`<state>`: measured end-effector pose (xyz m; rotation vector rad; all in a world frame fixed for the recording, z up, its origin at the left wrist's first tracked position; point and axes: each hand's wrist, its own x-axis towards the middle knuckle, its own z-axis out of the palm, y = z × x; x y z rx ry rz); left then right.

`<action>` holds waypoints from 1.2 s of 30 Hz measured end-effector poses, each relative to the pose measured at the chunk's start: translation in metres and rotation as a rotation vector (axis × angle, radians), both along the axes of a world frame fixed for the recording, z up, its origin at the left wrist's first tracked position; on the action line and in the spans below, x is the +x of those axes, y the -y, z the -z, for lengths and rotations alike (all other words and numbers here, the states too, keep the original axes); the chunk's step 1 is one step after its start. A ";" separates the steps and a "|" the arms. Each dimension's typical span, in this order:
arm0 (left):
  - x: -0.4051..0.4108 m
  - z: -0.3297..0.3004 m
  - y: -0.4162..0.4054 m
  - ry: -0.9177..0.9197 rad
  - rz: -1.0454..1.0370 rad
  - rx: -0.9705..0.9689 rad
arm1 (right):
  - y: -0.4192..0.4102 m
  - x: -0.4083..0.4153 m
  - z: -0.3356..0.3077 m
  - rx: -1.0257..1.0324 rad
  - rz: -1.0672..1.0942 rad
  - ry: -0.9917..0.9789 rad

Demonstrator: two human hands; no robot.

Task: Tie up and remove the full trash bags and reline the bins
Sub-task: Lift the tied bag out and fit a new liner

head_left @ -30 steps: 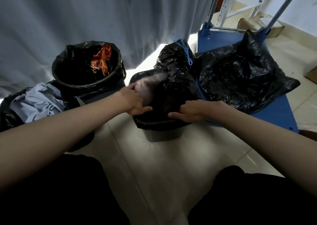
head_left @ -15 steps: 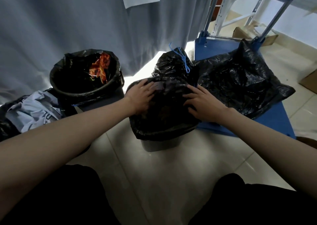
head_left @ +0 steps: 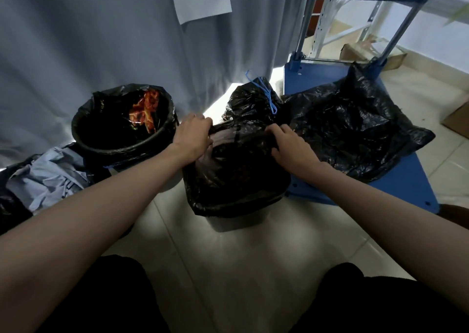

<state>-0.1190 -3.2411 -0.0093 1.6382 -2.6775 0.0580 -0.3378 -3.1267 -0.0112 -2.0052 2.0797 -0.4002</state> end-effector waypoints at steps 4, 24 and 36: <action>0.002 0.007 0.009 0.000 -0.072 -0.002 | 0.007 0.006 0.003 0.009 0.068 0.036; -0.042 0.013 0.031 -0.171 0.010 0.174 | 0.033 -0.008 0.023 0.251 0.322 0.528; -0.016 0.012 -0.014 0.010 0.620 0.125 | 0.026 -0.004 0.019 0.283 0.251 0.447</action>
